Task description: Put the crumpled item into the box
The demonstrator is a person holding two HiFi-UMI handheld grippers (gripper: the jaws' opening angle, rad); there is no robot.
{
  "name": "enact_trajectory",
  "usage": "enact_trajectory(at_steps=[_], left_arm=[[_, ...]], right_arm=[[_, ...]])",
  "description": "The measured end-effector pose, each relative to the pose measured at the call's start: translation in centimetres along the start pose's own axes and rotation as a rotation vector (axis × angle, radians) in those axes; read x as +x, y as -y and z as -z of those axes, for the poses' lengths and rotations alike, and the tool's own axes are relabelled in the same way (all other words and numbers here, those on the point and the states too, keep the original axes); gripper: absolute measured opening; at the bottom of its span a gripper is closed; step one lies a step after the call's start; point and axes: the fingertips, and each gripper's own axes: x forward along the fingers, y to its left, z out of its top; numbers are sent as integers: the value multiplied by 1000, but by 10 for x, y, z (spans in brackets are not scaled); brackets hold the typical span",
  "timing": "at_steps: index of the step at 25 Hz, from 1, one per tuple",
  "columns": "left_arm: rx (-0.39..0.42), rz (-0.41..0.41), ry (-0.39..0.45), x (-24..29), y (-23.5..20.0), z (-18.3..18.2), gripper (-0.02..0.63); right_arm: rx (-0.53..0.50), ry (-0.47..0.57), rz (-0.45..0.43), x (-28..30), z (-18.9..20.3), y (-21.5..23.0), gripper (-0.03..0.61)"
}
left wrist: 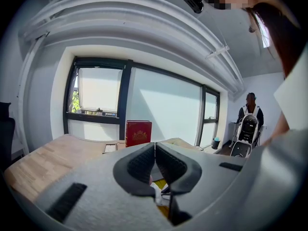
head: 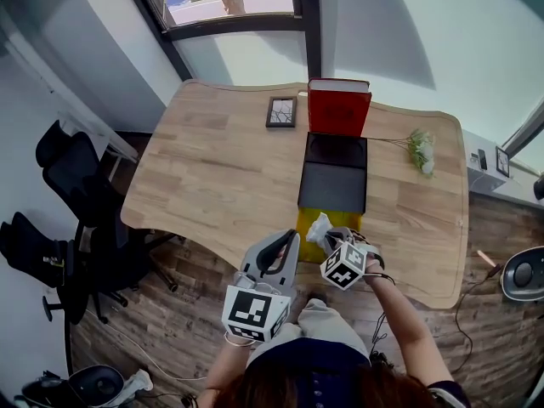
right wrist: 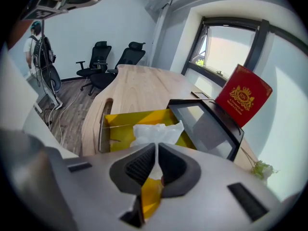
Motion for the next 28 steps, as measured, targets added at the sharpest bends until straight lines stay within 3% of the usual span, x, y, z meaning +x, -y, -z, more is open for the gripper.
enact_trajectory(at_steps=[13,16,28], left_arm=[[-7,-25,-16,-8,-8,5,29],[-7,-28,-19,-9,-9,6,29],[5,-14,-6,-18,-4,4,29]], right_arm=[[12,-72,-32,18,16,-5,36],[23,-74,-39,18,17,-5,72],[66,-45,-7,6,10,-3,91]])
